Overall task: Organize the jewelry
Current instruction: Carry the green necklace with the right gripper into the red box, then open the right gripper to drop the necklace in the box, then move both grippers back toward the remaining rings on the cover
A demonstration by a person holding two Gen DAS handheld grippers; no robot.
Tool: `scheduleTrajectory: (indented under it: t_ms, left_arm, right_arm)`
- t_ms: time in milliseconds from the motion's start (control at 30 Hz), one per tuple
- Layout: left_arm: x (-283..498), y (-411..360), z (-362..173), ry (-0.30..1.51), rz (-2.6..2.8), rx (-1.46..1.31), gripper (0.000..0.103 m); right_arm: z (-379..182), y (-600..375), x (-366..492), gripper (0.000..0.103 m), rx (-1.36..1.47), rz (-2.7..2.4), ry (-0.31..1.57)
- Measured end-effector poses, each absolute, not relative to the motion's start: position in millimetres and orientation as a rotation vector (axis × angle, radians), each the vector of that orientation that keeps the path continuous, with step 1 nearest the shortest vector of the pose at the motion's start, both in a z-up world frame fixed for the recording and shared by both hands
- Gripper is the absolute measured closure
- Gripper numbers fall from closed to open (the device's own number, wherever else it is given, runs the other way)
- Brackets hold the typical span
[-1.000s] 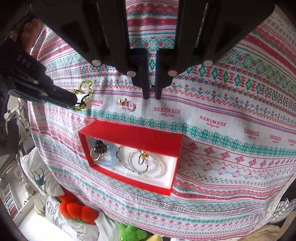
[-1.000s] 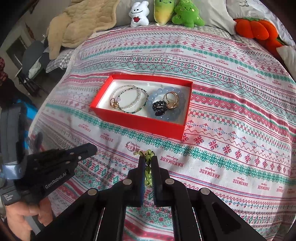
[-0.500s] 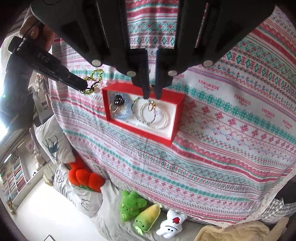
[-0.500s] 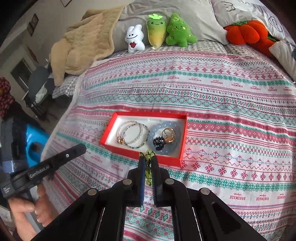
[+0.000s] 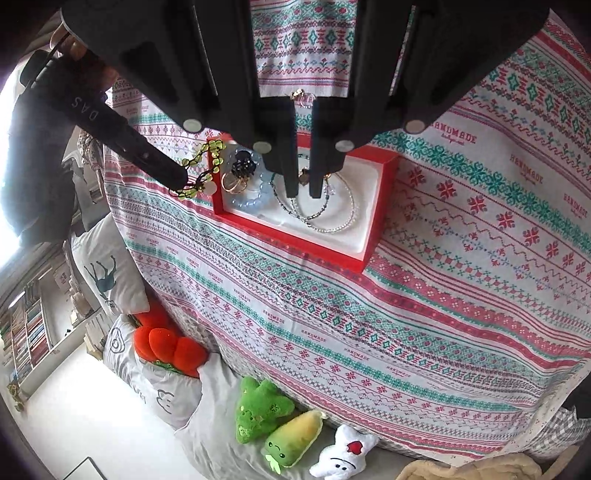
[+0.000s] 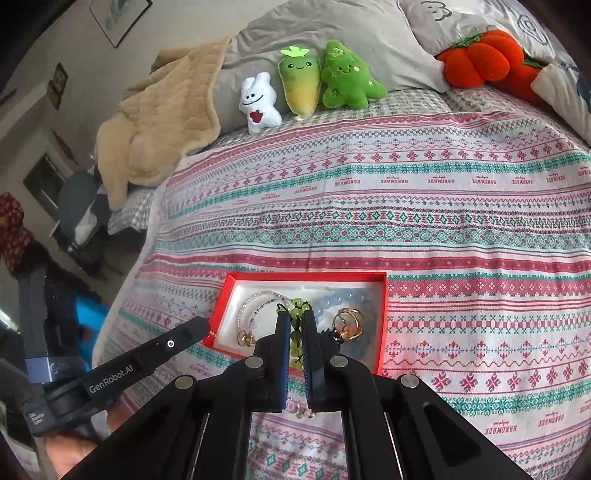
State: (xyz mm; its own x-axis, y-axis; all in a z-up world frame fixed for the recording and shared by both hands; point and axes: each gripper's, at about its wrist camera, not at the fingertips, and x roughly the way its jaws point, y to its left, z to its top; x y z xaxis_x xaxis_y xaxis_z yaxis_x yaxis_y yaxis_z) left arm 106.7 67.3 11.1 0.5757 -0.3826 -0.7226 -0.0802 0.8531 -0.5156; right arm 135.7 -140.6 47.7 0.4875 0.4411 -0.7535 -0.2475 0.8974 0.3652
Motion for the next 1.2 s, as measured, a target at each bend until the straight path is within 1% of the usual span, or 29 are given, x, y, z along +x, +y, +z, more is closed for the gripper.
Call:
scheduleTrajectory:
  t_ms: [400,667,700,767,833,867,900,933,1200]
  left_arm:
    - [127.2,69.2,-5.6,0.985,-0.171,-0.575,0.097]
    - [121.3,69.0,0.9,0.973,-0.166,-0.555,0.097]
    - [119.5,68.4,2.5,0.971,-0.161,-0.538,0.097]
    - [115.4,66.9,4.9,0.972,-0.147,-0.497,0.095]
    - [109.3,64.6,5.6,0.977,-0.131,-0.465,0.088]
    - [107.1,63.6,6.0,0.979,-0.130,-0.450,0.087]
    - [104.2,61.5,6.2,0.981,-0.131,-0.432,0.086]
    - [99.8,58.8,6.2,0.984,-0.134,-0.410,0.086]
    - [75.4,37.7,-8.3,1.057,-0.181,-0.340,0.086]
  right_arm:
    - [28.0,-129.1,163.2,0.096,0.222,0.478,1.009]
    - [32.4,-134.1,157.3,0.095,0.229,0.466,1.008]
    - [34.0,-134.6,155.9,0.094,0.226,0.469,1.007]
    - [37.3,-134.4,152.8,0.089,0.213,0.477,1.011]
    - [39.9,-134.0,148.8,0.078,0.197,0.491,1.017]
    - [40.7,-133.9,146.4,0.075,0.187,0.501,1.024]
    - [41.1,-133.7,143.9,0.068,0.177,0.512,1.035]
    - [40.7,-133.6,141.0,0.066,0.164,0.526,1.050]
    - [22.9,-137.6,114.7,0.066,0.034,0.583,1.139]
